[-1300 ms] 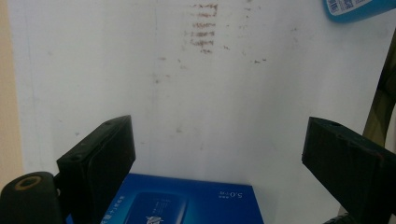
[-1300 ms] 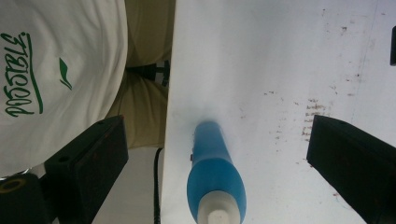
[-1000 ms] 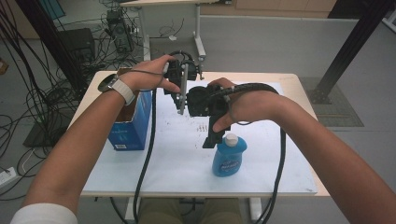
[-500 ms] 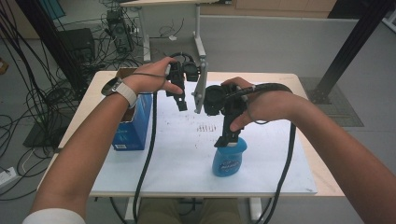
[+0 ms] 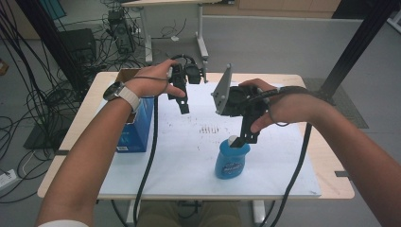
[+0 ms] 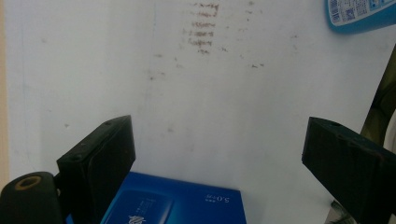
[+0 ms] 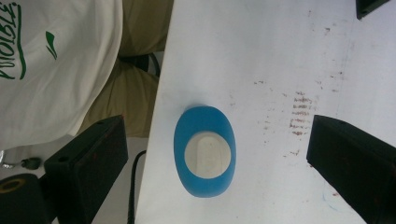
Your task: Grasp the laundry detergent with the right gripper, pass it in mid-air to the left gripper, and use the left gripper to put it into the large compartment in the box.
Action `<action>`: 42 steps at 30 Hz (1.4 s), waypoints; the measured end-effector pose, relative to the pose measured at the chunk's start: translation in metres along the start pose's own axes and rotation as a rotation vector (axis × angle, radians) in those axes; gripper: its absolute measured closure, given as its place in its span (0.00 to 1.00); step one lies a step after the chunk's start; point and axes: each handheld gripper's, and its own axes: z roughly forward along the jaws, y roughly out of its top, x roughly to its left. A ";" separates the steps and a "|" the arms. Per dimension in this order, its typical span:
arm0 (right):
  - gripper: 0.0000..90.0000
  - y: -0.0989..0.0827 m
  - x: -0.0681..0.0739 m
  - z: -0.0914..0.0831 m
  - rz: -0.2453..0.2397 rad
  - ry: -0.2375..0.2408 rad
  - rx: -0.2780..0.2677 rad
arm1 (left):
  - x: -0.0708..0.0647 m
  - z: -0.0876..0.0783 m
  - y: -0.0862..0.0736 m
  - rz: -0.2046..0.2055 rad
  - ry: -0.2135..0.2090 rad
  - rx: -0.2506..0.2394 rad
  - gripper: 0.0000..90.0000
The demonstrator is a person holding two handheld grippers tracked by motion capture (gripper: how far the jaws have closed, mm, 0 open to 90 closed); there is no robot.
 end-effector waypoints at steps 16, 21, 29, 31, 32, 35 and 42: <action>0.05 -0.022 -0.002 0.006 0.007 0.006 -0.028 | -0.001 0.005 -0.001 -0.028 -0.001 -0.006 0.11; 0.06 -0.029 -0.003 0.009 0.012 0.012 -0.037 | -0.002 0.006 -0.001 -0.031 -0.002 -0.003 0.11; 0.06 -0.037 -0.004 0.012 0.020 0.016 -0.046 | -0.001 0.007 0.001 -0.033 -0.005 -0.001 0.11; 0.06 -0.038 -0.004 0.012 0.021 0.017 -0.046 | -0.001 0.007 0.002 -0.031 -0.006 0.000 0.11; 0.06 -0.038 -0.004 0.012 0.022 0.016 -0.046 | -0.001 0.008 0.002 -0.032 -0.005 -0.003 0.11; 0.06 -0.039 -0.004 0.012 0.022 0.015 -0.049 | -0.001 0.008 0.002 -0.031 -0.005 -0.003 0.11; 0.06 -0.045 -0.004 0.014 0.031 0.019 -0.058 | -0.002 0.008 0.003 -0.029 -0.001 0.000 0.11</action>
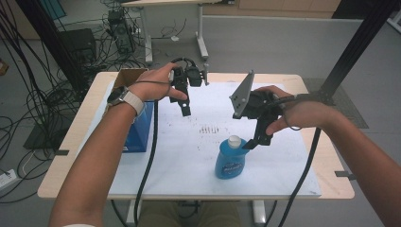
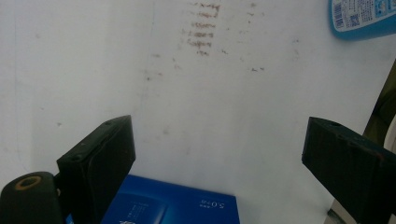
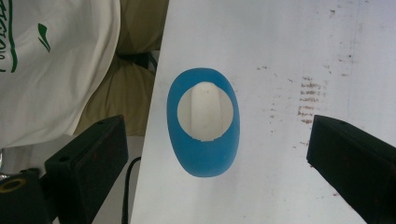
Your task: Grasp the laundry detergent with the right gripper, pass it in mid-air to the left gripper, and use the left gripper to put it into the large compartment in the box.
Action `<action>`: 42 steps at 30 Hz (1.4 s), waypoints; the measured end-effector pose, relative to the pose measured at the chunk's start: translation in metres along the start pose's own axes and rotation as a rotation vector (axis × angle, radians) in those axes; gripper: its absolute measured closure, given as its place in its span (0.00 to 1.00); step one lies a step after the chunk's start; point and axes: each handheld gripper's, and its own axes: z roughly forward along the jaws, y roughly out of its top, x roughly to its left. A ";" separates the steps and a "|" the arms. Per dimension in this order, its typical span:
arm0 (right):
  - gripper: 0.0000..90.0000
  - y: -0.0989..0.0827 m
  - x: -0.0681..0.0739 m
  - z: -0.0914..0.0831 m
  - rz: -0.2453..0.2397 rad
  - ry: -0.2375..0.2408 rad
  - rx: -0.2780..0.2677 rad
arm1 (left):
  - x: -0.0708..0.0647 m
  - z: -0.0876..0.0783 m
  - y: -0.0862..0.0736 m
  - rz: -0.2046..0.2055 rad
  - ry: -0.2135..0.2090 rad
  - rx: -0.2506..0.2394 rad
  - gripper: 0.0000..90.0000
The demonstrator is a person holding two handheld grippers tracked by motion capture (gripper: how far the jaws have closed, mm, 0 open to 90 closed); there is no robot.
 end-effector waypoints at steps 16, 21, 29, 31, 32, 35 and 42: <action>0.06 -0.016 -0.001 0.007 0.000 0.008 -0.018 | -0.001 0.004 0.001 -0.006 -0.006 0.003 0.11; 0.06 -0.021 -0.001 0.011 -0.001 0.015 -0.025 | -0.002 0.006 0.001 -0.012 -0.007 0.004 0.11; 0.06 -0.032 -0.002 0.016 0.001 0.021 -0.043 | -0.002 0.007 -0.001 -0.020 -0.008 0.008 0.11; 0.06 -0.033 -0.002 0.017 0.001 0.023 -0.043 | -0.002 0.007 -0.002 -0.024 -0.009 0.007 0.11; 0.06 -0.034 -0.003 0.018 0.003 0.025 -0.044 | -0.002 0.008 -0.002 -0.024 -0.009 0.008 0.11; 0.06 -0.039 -0.002 0.022 -0.008 0.036 -0.062 | -0.001 0.009 -0.003 -0.026 -0.010 0.016 0.11; 0.06 -0.046 -0.002 0.026 -0.005 0.036 -0.080 | -0.002 0.009 -0.001 -0.025 -0.011 0.022 0.11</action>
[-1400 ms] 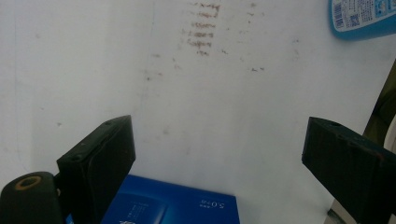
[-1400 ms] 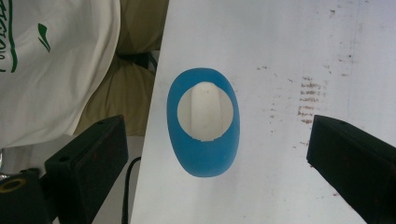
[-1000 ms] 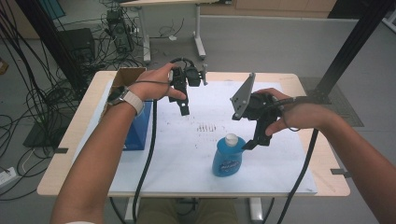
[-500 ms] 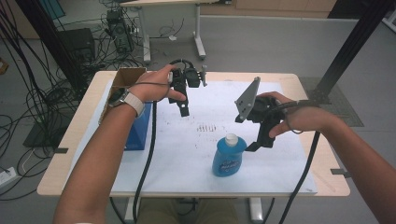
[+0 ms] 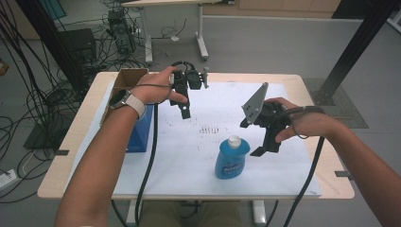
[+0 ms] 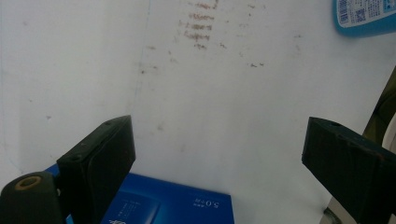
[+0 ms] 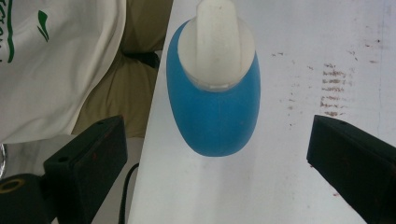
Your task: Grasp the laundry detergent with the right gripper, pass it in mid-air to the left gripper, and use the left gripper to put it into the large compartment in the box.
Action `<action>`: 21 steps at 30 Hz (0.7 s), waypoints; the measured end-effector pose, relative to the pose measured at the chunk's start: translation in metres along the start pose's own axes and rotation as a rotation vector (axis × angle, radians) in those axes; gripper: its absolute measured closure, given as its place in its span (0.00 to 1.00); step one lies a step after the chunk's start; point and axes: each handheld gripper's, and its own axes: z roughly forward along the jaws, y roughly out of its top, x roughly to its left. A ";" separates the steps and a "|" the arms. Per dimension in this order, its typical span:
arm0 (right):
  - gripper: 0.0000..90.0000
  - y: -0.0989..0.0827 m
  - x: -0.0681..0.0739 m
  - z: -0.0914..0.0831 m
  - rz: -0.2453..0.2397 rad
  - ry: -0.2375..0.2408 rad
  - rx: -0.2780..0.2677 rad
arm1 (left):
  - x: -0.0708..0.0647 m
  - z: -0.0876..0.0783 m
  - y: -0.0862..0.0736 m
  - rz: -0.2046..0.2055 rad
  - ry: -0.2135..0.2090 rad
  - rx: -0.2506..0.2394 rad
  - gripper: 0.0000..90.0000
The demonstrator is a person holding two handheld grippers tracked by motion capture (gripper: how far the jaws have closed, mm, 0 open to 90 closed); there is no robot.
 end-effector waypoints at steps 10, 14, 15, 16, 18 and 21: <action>0.05 -0.008 0.000 0.006 -0.002 0.010 -0.034 | 0.000 0.001 0.001 -0.004 -0.002 -0.007 0.11; 0.05 -0.012 -0.001 0.010 0.005 0.016 -0.034 | 0.001 0.002 0.002 -0.006 -0.004 -0.004 0.11; 0.05 -0.013 -0.001 0.010 0.003 0.017 -0.044 | 0.001 0.002 0.002 -0.008 -0.005 -0.005 0.11; 0.05 -0.013 -0.002 0.011 0.005 0.019 -0.047 | 0.001 0.003 0.002 -0.009 -0.005 -0.007 0.11; 0.05 -0.015 -0.002 0.013 0.011 0.022 -0.047 | 0.000 0.003 0.003 -0.008 -0.004 -0.007 0.11; 0.05 -0.016 -0.003 0.016 0.012 0.028 -0.048 | 0.001 0.003 0.003 -0.008 -0.005 -0.004 0.11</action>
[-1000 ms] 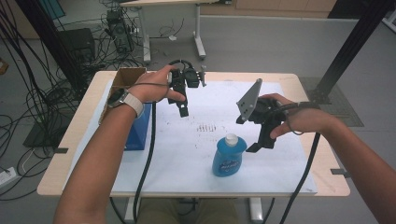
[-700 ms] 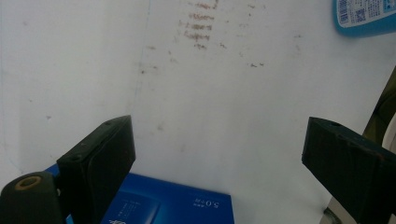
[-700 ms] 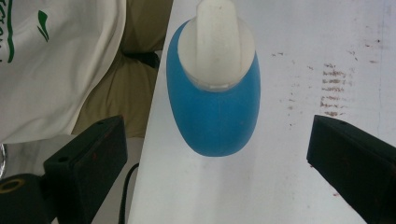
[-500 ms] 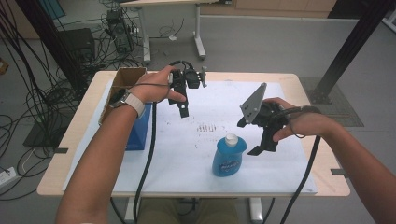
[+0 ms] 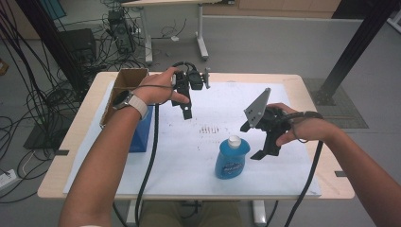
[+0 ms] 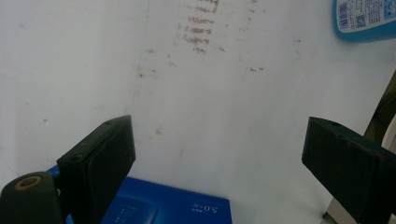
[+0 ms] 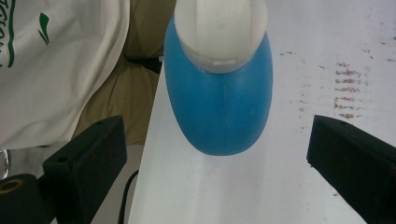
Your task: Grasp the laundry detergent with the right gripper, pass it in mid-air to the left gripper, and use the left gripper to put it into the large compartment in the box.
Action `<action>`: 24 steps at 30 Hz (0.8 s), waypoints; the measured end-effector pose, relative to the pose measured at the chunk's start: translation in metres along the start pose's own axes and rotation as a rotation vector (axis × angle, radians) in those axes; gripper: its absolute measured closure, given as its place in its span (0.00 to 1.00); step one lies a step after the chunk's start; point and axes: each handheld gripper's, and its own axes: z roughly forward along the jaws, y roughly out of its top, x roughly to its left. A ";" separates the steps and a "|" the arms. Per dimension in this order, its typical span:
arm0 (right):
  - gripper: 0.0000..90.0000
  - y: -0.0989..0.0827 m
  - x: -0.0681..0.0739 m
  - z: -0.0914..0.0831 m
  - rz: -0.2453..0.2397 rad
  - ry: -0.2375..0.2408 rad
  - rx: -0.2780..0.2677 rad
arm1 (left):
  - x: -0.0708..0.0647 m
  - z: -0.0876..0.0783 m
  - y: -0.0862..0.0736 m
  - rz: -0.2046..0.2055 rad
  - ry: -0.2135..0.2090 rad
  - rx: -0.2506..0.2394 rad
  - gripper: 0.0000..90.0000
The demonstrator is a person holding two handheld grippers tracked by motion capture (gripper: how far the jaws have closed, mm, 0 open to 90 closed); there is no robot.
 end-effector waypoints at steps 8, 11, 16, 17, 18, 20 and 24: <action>0.06 -0.001 -0.001 0.005 -0.010 0.005 -0.008 | 0.000 0.000 0.000 -0.001 0.002 -0.004 0.11; 0.06 -0.001 -0.001 0.006 -0.011 0.008 -0.011 | -0.001 0.000 0.000 -0.005 0.003 -0.008 0.11; 0.06 -0.002 -0.001 0.007 -0.015 0.018 -0.016 | -0.001 0.001 -0.001 -0.008 0.003 -0.005 0.11; 0.06 -0.003 -0.002 0.008 -0.012 0.020 -0.018 | -0.001 0.001 0.000 -0.009 0.002 -0.001 0.11; 0.06 -0.005 -0.002 0.009 -0.012 0.023 -0.019 | -0.001 0.001 0.000 -0.009 0.002 -0.001 0.11; 0.06 -0.006 -0.002 0.010 -0.014 0.026 -0.020 | -0.001 0.002 0.001 -0.010 0.001 -0.004 0.11; 0.06 -0.008 -0.003 0.012 -0.016 0.030 -0.024 | -0.001 0.002 0.002 -0.014 0.001 -0.002 0.11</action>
